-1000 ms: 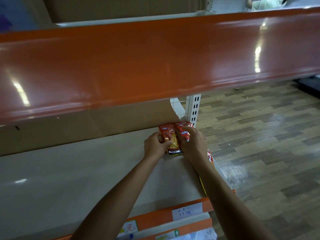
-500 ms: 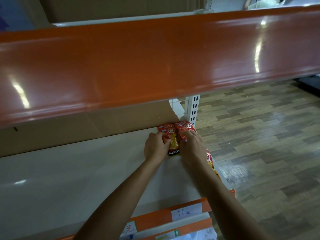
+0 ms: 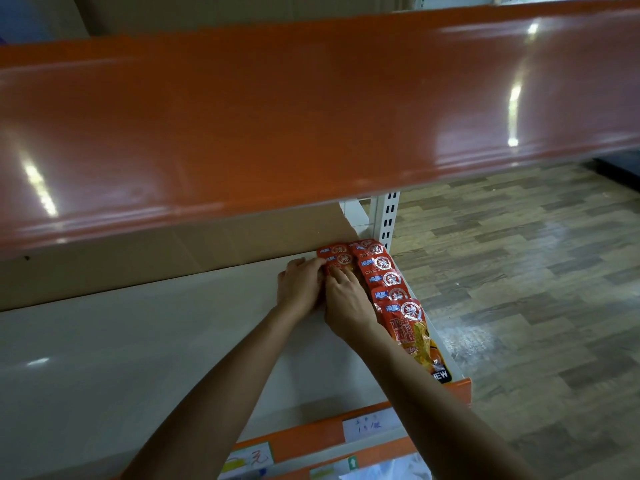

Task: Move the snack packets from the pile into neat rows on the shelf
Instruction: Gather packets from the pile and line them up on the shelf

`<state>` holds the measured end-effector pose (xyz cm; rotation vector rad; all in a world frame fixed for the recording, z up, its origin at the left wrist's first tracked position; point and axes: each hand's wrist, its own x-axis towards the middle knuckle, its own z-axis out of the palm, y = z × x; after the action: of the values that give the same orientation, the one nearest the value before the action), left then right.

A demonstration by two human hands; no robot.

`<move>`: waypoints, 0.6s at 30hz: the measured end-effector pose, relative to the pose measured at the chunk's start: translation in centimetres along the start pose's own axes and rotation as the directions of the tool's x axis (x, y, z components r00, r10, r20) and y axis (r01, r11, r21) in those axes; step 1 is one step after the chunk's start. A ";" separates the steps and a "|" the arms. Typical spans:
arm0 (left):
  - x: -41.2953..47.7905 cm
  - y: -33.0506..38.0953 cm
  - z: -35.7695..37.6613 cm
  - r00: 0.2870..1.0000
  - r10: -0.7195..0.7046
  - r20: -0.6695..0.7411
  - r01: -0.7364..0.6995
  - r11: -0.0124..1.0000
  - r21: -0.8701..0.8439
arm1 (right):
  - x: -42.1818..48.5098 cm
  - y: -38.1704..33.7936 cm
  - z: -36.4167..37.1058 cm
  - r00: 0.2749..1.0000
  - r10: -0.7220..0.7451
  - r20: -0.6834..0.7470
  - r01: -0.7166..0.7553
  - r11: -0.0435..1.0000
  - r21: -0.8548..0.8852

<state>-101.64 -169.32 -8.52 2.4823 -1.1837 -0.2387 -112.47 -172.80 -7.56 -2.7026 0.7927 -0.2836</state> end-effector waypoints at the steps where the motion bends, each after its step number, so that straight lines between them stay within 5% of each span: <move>1: 0.0 0.0 0.0 1.000 0.004 -0.004 -0.004 1.000 0.007 | 0.0 0.1 0.1 1.000 0.003 0.003 -0.003 1.000 -0.009; 18: -2.1 -1.3 -0.7 0.996 0.086 -0.012 -0.087 0.995 -0.057 | 0.4 -0.1 -0.4 0.999 0.047 -0.006 -0.047 0.999 0.001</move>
<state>-101.83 -166.81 -8.44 2.3738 -1.2594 -0.2342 -112.20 -173.02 -7.15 -2.6792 0.8559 -0.2813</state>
